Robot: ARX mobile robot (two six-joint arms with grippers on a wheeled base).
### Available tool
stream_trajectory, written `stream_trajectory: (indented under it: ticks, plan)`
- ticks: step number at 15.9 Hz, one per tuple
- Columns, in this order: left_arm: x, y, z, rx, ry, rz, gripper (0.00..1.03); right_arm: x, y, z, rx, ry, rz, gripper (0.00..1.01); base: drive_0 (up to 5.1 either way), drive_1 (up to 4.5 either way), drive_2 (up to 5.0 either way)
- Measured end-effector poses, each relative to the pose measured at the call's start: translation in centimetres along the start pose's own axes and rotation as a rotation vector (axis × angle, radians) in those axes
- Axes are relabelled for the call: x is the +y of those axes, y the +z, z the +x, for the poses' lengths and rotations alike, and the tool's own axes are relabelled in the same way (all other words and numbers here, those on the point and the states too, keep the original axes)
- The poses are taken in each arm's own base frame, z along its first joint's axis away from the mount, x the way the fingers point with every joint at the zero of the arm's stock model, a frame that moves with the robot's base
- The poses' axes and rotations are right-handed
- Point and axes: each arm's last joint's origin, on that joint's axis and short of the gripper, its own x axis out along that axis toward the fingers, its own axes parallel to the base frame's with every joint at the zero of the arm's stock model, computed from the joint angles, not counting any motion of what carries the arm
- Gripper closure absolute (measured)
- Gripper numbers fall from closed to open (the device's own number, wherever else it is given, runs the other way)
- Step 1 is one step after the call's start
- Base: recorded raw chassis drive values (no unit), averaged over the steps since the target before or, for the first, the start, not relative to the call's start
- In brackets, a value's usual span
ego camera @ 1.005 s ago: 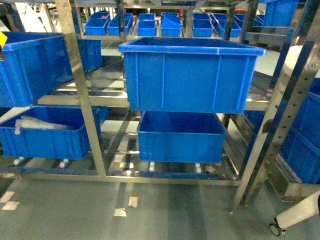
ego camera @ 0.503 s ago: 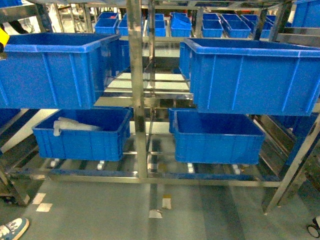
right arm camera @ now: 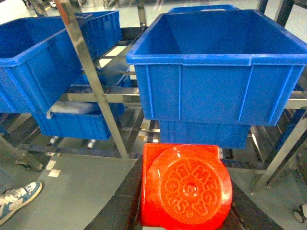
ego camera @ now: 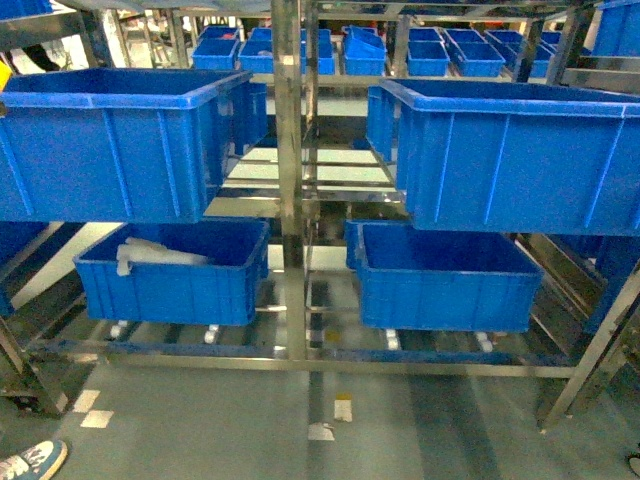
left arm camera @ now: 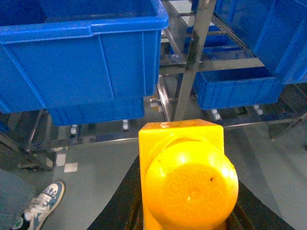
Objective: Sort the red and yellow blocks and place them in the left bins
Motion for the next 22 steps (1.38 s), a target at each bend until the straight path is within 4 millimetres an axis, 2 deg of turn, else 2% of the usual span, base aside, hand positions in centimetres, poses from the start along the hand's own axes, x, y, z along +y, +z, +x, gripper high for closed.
stream_trajectory:
  ticks: [19,22]
  plan:
    - [-0.05,-0.01,0.05,0.001,-0.004,0.0,0.75,-0.15,-0.05,0.03,0.004,-0.009,0.002,0.73,0.0,4.24,-4.3]
    - [-0.01,-0.17,0.25,0.013,0.0,-0.001,0.75,-0.18,-0.2,0.2,0.014,-0.008,0.003,0.73,0.0,0.66,-0.6]
